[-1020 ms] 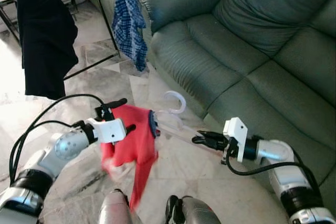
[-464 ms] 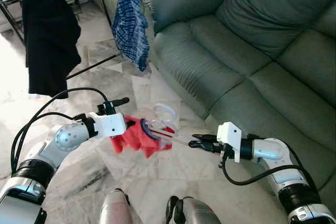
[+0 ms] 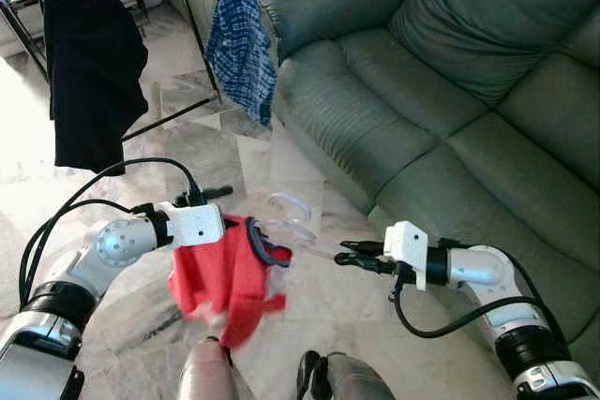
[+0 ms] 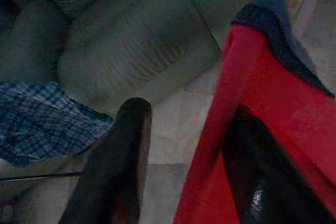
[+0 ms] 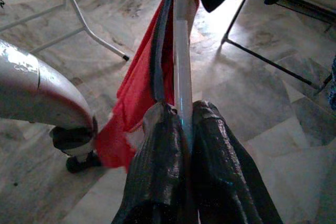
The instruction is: Hang hanger
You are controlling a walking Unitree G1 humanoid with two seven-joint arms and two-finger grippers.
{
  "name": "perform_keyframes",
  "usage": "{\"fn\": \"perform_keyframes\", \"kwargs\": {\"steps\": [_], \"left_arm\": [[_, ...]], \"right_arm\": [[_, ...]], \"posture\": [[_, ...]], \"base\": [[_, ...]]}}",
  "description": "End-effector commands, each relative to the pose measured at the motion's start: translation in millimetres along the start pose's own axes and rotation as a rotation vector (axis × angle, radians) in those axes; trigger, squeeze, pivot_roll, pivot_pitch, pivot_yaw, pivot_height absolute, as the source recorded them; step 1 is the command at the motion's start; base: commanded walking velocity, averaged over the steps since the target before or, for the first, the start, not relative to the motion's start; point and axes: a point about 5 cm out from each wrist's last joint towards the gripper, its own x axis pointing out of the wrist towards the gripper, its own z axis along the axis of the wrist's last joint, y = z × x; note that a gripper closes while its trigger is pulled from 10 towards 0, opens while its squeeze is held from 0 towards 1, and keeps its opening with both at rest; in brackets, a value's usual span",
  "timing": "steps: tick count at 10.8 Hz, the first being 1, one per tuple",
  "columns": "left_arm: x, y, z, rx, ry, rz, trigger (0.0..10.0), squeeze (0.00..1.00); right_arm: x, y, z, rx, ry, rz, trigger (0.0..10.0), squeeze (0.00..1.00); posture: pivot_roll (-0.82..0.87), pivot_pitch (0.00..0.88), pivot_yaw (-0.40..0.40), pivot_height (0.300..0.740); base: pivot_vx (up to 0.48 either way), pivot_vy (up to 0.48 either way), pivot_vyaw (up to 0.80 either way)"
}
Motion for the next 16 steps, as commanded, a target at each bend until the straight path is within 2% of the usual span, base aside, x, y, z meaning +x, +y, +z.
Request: {"fn": "perform_keyframes", "kwargs": {"steps": [1,6,8,12,14,15,16], "left_arm": [[-0.4,-1.4,-2.2,-0.014,0.012,-0.036,0.0,0.00],[-0.8,-12.7,-7.1,-0.072,0.048,-0.201,0.0,0.00],[0.9,-21.9,-7.0,-0.103,0.057,-0.279,0.0,0.00],[6.8,-38.1,-2.1,-0.172,0.040,-0.372,0.0,0.00],[7.5,-35.3,-1.8,-0.186,0.044,-0.368,0.0,0.00],[8.9,-33.4,-1.6,-0.207,0.039,-0.351,0.0,0.00],[9.4,-29.8,-4.5,-0.207,0.060,-0.313,0.0,0.00]], "right_arm": [[0.1,-0.9,1.3,-0.029,-0.004,0.004,10.0,0.00],[4.9,-5.6,3.4,-0.085,0.007,0.018,10.0,0.00],[5.6,-7.1,4.1,-0.112,0.021,0.041,10.0,0.00],[5.1,-18.5,6.6,-0.140,0.029,0.020,10.0,0.00],[4.6,-19.2,5.7,-0.161,0.040,0.019,10.0,0.00],[3.7,-19.7,2.3,-0.137,0.068,0.035,10.0,0.78],[1.5,-20.8,-0.2,-0.132,0.104,0.062,10.0,1.00]], "posture": [[0.06,0.135,-0.043,0.740],[0.06,0.158,-0.051,0.740],[0.06,0.159,-0.065,0.740],[0.05,0.147,-0.088,0.740],[0.04,0.141,-0.093,0.740],[0.04,0.135,-0.094,0.740],[0.04,0.128,-0.094,0.740]], "base": [[0.000,0.000,0.00],[0.000,0.000,0.00],[0.000,0.000,0.00],[0.000,0.000,0.00],[0.000,0.000,0.00],[0.000,0.000,0.00],[0.000,0.000,0.00]]}}
